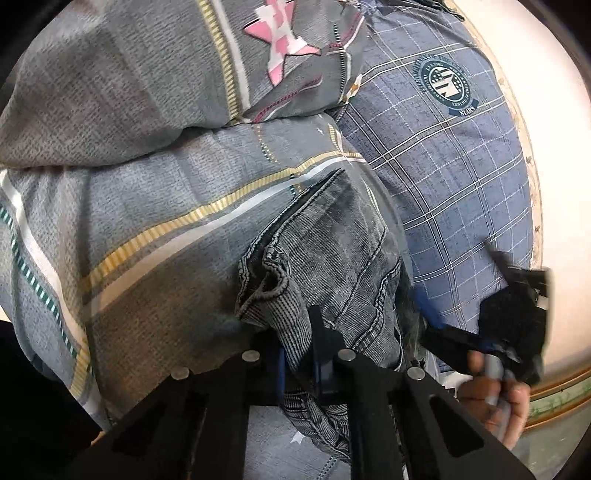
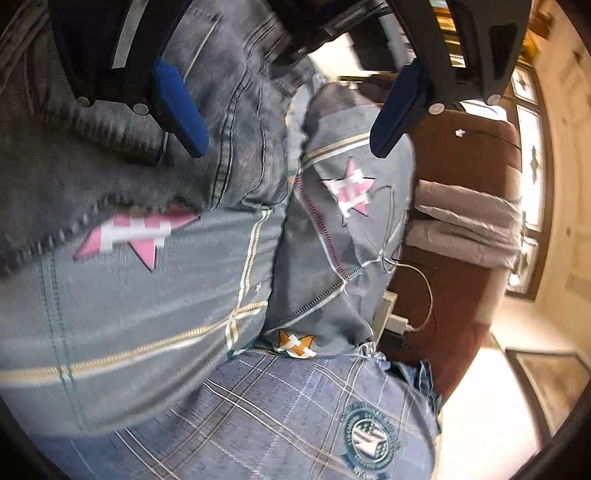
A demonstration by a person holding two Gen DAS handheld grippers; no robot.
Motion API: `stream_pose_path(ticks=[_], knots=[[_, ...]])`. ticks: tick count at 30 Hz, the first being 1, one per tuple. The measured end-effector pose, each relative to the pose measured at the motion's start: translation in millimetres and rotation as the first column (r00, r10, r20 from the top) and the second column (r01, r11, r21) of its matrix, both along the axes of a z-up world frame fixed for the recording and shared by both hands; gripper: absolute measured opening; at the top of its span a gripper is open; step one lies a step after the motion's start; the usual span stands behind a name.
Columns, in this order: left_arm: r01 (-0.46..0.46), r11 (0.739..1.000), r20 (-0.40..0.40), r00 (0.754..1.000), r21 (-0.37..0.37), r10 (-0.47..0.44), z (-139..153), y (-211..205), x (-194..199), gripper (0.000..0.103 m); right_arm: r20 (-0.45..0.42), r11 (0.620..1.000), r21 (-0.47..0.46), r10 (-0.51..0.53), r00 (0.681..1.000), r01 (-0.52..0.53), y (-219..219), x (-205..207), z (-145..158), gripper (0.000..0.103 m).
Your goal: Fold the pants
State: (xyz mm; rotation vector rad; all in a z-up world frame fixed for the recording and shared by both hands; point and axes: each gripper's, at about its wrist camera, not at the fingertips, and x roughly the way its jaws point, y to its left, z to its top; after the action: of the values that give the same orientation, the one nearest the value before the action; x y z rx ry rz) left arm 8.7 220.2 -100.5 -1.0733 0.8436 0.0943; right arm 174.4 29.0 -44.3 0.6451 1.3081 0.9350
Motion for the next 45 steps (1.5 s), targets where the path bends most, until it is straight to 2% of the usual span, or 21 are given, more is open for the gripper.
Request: stream_pose_path(ticks=[1,2,3,8,10,11,14,15,18,20,22,25,27,30,32,34,36,39,42,45], knots=[[-0.001,1.0,0.001,1.0,0.005,0.001,2,-1,0,0.01,-0.027,0.998,-0.06,0.001,1.0,-0.003,1,3,-12,0.092],[-0.001,1.0,0.003,1.0,0.01,0.001,3,-2,-1,0.01,-0.099,0.994,-0.107,-0.003,0.995,-0.008,2,6,-32,0.089],[0.0,1.0,0.006,1.0,0.018,0.0,5,-3,-1,0.01,-0.113,0.998,-0.061,-0.025,0.993,0.018,-2,4,-37,0.089],[0.0,0.999,-0.006,1.0,0.047,0.001,6,-5,0,0.01,-0.037,1.0,-0.013,-0.014,0.999,0.013,-4,-4,-11,0.09],[0.0,0.998,-0.013,1.0,0.061,0.001,7,-7,1,0.01,-0.017,0.996,-0.092,-0.002,1.0,0.0,0,-2,-17,0.092],[0.002,0.998,-0.015,1.0,0.07,-0.001,8,-8,1,0.01,-0.058,0.992,-0.127,0.013,0.998,-0.02,3,0,-31,0.092],[0.015,0.994,-0.018,1.0,0.107,-0.013,15,-10,2,0.01,-0.068,0.998,-0.068,-0.012,0.998,0.007,-11,-3,-16,0.091],[0.017,0.993,-0.02,1.0,0.117,-0.015,18,-12,3,0.01,-0.033,0.999,-0.038,-0.012,0.999,0.01,-18,-8,-1,0.091],[0.028,0.985,-0.011,1.0,0.169,-0.026,31,-18,5,0.009,0.065,1.0,-0.027,-0.007,0.998,0.008,-48,-28,33,0.091],[0.035,0.979,0.007,0.999,0.201,-0.037,41,-22,5,0.009,0.108,0.999,-0.021,-0.039,0.993,0.041,-81,-44,51,0.091],[0.042,0.972,0.014,0.999,0.232,-0.046,50,-26,5,0.008,0.143,0.997,-0.026,-0.066,0.988,0.071,-119,-57,61,0.091],[0.047,0.965,0.016,0.998,0.257,-0.053,58,-28,6,0.007,0.186,0.984,-0.036,-0.167,0.968,0.177,-187,-77,66,0.091],[0.053,0.959,0.017,0.998,0.279,-0.06,64,-33,9,0.007,0.186,0.967,-0.055,-0.235,0.954,0.249,-225,-88,60,0.091],[0.059,0.944,0.026,0.997,0.324,-0.071,75,-42,10,0.007,0.101,0.951,-0.056,-0.298,0.949,0.305,-268,-96,32,0.092],[0.06,0.935,0.03,0.997,0.349,-0.076,81,-47,10,0.007,0.041,0.942,-0.086,-0.323,0.946,0.325,-281,-95,5,0.092],[0.067,0.928,0.026,0.996,0.367,-0.083,87,-53,10,0.007,-0.047,0.933,-0.156,-0.336,0.941,0.325,-287,-94,-30,0.092],[0.073,0.915,0.028,0.995,0.397,-0.091,93,-59,10,0.007,-0.04,0.937,-0.087,-0.344,0.938,0.34,-296,-98,-33,0.094],[0.082,0.9,0.049,0.992,0.428,-0.114,106,-69,13,0.007,-0.052,0.94,-0.056,-0.339,0.939,0.336,-301,-97,-37,0.094],[0.099,0.87,0.071,0.986,0.483,-0.152,122,-89,17,0.006,-0.072,0.936,-0.002,-0.351,0.934,0.351,-315,-100,-43,0.094],[0.134,0.821,0.1,0.969,0.556,-0.226,142,-124,19,0.006,-0.083,0.932,0.035,-0.356,0.931,0.36,-323,-104,-46,0.094]])
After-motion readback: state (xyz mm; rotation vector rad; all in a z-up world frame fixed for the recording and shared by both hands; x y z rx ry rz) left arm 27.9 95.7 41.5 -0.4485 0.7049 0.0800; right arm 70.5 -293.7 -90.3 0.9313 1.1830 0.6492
